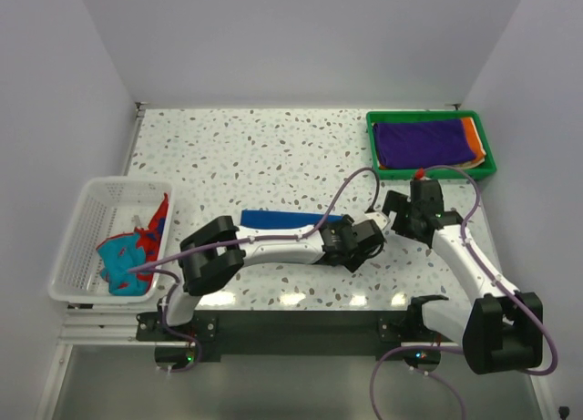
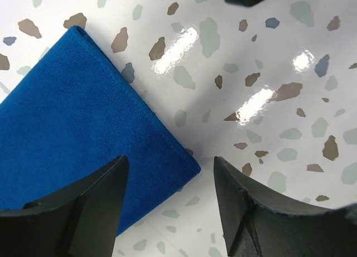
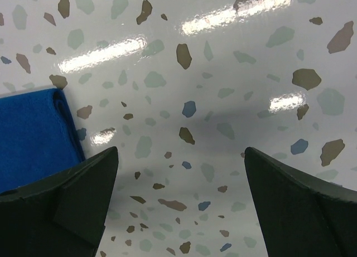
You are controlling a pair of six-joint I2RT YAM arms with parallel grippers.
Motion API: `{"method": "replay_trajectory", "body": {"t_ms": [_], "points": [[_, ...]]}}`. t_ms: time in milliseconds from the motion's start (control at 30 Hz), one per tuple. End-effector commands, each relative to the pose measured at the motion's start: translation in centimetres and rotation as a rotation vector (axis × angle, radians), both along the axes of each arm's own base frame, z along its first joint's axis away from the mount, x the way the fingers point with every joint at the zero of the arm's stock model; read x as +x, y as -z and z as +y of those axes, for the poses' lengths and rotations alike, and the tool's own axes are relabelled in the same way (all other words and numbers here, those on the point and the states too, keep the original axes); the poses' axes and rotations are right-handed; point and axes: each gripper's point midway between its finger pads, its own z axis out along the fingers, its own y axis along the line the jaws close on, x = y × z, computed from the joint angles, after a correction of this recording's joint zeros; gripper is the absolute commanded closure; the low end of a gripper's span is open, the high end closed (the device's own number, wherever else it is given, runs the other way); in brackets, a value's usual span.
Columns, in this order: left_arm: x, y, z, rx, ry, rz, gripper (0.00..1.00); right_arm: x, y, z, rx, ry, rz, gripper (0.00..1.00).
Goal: Fold and stack the towels
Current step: Neatly place the folded towel into the bin
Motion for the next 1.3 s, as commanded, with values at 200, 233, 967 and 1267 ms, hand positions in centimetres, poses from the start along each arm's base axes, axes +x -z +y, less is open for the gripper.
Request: {"method": "replay_trajectory", "body": {"t_ms": [200,233,967,1267], "points": [[0.7,2.0,0.2,0.07,-0.025,-0.023,0.34,0.8,-0.8,0.3,0.029,0.007,-0.057,0.01],[0.8,2.2,0.5,0.08,-0.036,-0.024,0.34,0.8,-0.8,0.3,0.028,0.006,-0.057,0.01],[0.0,7.6,5.0,0.166,-0.133,0.081,0.56,0.7,-0.2,0.6,0.046,0.012,-0.056,0.01],[0.3,8.1,5.8,0.152,-0.158,0.095,0.98,0.5,0.4,2.5,0.158,-0.007,-0.043,0.01]]}}
